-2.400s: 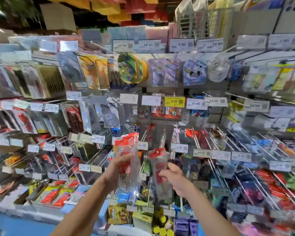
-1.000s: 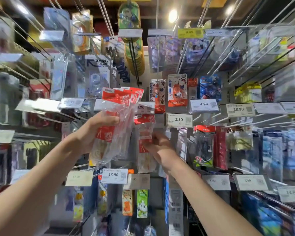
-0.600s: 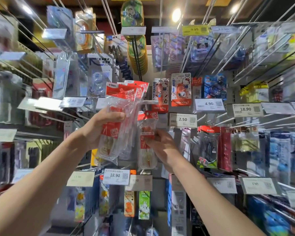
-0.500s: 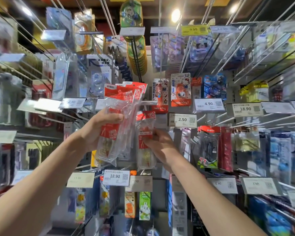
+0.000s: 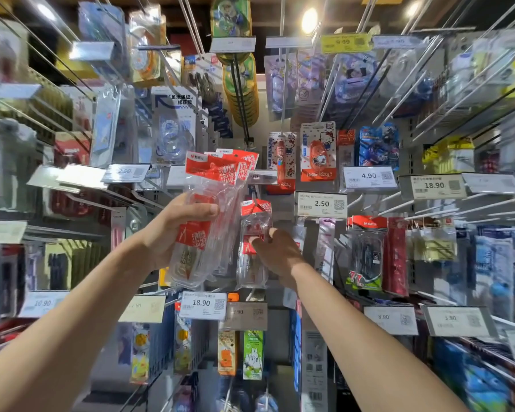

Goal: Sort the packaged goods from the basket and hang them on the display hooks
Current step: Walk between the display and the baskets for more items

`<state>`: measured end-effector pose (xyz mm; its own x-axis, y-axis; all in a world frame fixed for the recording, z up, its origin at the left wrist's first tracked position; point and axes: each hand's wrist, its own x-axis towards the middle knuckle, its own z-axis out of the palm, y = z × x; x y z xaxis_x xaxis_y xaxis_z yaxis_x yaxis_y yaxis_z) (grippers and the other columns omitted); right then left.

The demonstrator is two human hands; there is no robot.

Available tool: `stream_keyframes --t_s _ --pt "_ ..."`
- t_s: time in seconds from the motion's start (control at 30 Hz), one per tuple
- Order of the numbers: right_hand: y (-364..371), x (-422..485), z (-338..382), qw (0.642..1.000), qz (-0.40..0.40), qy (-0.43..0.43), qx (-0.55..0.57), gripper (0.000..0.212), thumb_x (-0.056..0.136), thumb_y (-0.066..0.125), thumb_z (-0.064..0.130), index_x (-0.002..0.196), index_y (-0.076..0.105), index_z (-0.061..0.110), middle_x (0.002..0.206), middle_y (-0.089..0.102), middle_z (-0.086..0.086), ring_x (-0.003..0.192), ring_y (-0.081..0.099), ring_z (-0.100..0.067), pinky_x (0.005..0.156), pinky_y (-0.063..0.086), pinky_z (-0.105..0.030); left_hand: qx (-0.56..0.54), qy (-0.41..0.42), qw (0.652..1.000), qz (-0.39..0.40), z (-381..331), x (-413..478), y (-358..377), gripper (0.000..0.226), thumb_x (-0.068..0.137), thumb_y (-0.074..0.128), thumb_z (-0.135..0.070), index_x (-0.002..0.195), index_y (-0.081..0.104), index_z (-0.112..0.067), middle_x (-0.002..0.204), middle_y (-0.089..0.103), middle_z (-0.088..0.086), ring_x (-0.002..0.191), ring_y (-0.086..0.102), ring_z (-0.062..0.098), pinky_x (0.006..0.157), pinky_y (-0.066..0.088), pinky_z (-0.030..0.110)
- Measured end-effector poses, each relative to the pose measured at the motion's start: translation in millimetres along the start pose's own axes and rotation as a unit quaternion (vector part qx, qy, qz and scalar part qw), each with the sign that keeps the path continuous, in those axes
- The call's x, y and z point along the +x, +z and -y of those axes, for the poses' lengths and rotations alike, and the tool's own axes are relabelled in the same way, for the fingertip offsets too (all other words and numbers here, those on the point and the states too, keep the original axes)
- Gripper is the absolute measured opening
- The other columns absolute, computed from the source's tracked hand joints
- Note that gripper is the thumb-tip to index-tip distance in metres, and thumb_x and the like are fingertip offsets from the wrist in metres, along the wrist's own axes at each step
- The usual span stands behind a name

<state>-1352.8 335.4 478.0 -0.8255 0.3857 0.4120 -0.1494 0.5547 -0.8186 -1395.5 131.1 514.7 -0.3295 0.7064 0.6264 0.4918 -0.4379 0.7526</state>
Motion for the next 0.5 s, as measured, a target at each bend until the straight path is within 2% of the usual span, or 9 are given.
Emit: stream_keyframes --t_s 0.1,0.17,0.23,0.27,0.33,0.37,0.43,0.47,0.5 --pt "1 4 -2 0.997 -0.008 0.006 -0.081 0.034 0.102 0.047 0.016 0.133 0.050 0.003 0.103 0.057 -0.004 0.071 0.051 -0.008 0.050 0.038 -0.013 0.008 -0.005 1.000 -0.022 9 -5 -3 0.092 0.059 0.093 -0.046 0.124 0.052 0.004 0.093 0.060 0.021 0.079 0.061 0.033 0.077 0.053 0.041" --pt "5 8 -5 0.993 -0.020 0.022 -0.117 0.038 0.101 0.045 0.018 0.135 0.048 0.001 0.110 0.056 -0.007 0.080 0.056 -0.014 0.063 0.046 -0.018 0.002 -0.011 1.000 -0.028 15 -10 -2 0.092 0.061 0.092 -0.044 0.124 0.050 0.008 0.097 0.053 0.025 0.082 0.057 0.033 0.078 0.049 0.043" --pt "10 4 -6 0.982 -0.057 0.020 -0.181 0.039 0.103 0.046 0.022 0.135 0.048 0.000 0.122 0.054 -0.009 0.100 0.057 -0.022 0.080 0.047 -0.026 -0.007 -0.015 0.999 -0.043 21 -16 -1 0.085 0.061 0.093 -0.042 0.122 0.053 0.002 0.098 0.051 0.023 0.081 0.056 0.033 0.077 0.048 0.042" --pt "12 -2 -5 0.977 -0.105 -0.005 -0.184 0.033 0.105 0.046 0.023 0.131 0.051 0.003 0.125 0.057 -0.008 0.100 0.058 -0.020 0.079 0.045 -0.022 -0.009 -0.017 0.999 -0.048 23 -18 0 0.081 0.062 0.092 -0.040 0.123 0.054 -0.002 0.097 0.053 0.022 0.081 0.057 0.032 0.076 0.049 0.041" --pt "14 -32 3 0.978 -0.173 -0.103 -0.062 0.013 0.105 0.051 0.017 0.111 0.061 0.011 0.107 0.067 -0.004 0.077 0.059 -0.009 0.059 0.041 -0.010 -0.011 -0.022 0.998 -0.062 29 -23 0 0.075 0.068 0.085 -0.032 0.126 0.052 0.000 0.094 0.058 0.017 0.080 0.060 0.030 0.075 0.052 0.039" --pt "14 -49 6 0.969 -0.171 -0.174 0.034 0.009 0.104 0.053 0.012 0.102 0.062 0.010 0.091 0.067 -0.002 0.066 0.057 -0.006 0.051 0.039 -0.010 -0.016 -0.021 0.997 -0.073 32 -26 0 0.076 0.070 0.082 -0.030 0.129 0.049 0.004 0.095 0.059 0.017 0.080 0.061 0.031 0.075 0.053 0.040" --pt "14 -83 14 0.949 -0.089 -0.268 0.144 0.007 0.100 0.056 0.004 0.097 0.063 0.005 0.074 0.059 0.001 0.058 0.050 -0.002 0.051 0.038 -0.013 -0.021 -0.018 0.995 -0.093 37 -29 3 0.080 0.072 0.080 -0.028 0.135 0.045 0.006 0.101 0.058 0.024 0.083 0.062 0.033 0.076 0.055 0.040" --pt "17 -93 15 0.946 -0.028 -0.286 0.150 0.004 0.098 0.060 0.005 0.102 0.062 0.006 0.075 0.058 0.002 0.061 0.052 -0.001 0.055 0.042 -0.014 -0.021 -0.015 0.994 -0.103 39 -30 5 0.080 0.073 0.080 -0.029 0.136 0.046 0.006 0.104 0.058 0.026 0.083 0.063 0.034 0.075 0.057 0.040" --pt "22 -97 13 0.951 0.025 -0.281 0.125 0.018 0.094 0.068 0.013 0.110 0.060 0.012 0.083 0.062 0.006 0.069 0.056 0.000 0.064 0.048 -0.016 -0.022 -0.012 0.993 -0.116 41 -30 8 0.080 0.073 0.081 -0.029 0.137 0.047 0.006 0.107 0.059 0.028 0.084 0.064 0.034 0.075 0.057 0.040"
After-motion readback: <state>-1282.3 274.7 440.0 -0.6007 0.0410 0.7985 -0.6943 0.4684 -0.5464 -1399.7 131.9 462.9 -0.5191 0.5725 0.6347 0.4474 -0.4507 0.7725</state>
